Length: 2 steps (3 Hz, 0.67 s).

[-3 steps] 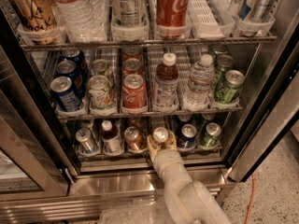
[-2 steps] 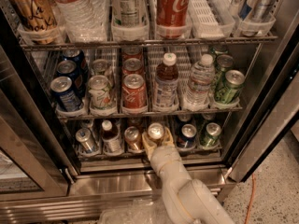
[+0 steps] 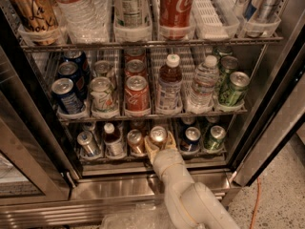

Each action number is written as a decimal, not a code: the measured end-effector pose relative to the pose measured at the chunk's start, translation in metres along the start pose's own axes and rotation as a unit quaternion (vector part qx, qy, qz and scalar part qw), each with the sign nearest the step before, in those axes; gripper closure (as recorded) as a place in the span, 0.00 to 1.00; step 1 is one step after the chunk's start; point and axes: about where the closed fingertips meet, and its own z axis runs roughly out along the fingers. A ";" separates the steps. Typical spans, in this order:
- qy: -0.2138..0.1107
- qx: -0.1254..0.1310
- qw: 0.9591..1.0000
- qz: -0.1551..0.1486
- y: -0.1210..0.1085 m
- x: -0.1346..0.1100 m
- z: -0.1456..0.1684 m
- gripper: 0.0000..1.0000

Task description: Pick orange can from bottom shelf of fridge

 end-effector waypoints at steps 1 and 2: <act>0.029 -0.006 1.000 0.009 0.013 0.005 -0.041 1.00; 0.029 -0.006 1.000 0.009 0.013 0.005 -0.041 1.00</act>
Offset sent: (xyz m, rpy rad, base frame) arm -0.0750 -0.0015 0.0008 0.0063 0.0844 0.0102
